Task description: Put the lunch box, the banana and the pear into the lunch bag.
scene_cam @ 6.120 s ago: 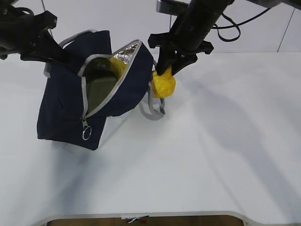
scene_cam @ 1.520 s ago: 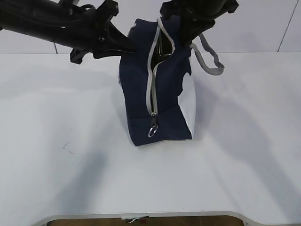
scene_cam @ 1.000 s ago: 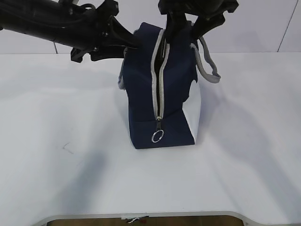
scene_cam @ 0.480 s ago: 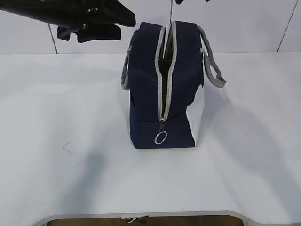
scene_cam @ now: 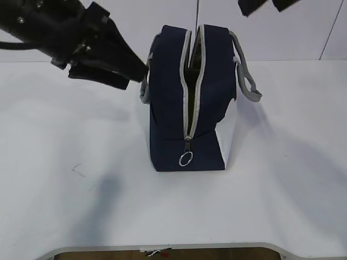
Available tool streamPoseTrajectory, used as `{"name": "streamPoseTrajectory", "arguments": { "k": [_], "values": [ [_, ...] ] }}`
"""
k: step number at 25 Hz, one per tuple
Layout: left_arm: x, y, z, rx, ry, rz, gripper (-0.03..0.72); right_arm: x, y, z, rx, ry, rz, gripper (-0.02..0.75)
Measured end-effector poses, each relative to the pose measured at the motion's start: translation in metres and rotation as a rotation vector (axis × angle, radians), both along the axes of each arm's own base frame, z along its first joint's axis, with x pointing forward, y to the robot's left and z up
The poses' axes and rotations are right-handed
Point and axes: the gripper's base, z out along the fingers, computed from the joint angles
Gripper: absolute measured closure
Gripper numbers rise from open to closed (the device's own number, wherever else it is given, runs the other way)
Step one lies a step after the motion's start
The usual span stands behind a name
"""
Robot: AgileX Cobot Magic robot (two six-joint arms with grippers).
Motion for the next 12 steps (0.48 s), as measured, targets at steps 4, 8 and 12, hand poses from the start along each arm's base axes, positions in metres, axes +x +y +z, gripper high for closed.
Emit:
{"name": "streamPoseTrajectory", "arguments": {
  "k": [4,8,12],
  "values": [
    [-0.011,0.007,-0.007,0.116,0.089,-0.067,0.296,-0.033,-0.013,-0.016,-0.006,0.02,-0.005,0.245],
    [-0.014,0.016,-0.011,0.234,0.124,-0.037,0.296,-0.062,-0.025,-0.031,0.036,-0.083,-0.021,0.248],
    [-0.022,0.029,-0.002,0.344,0.089,0.016,0.307,-0.083,-0.031,-0.058,0.086,-0.136,-0.038,0.249]
  ]
}}
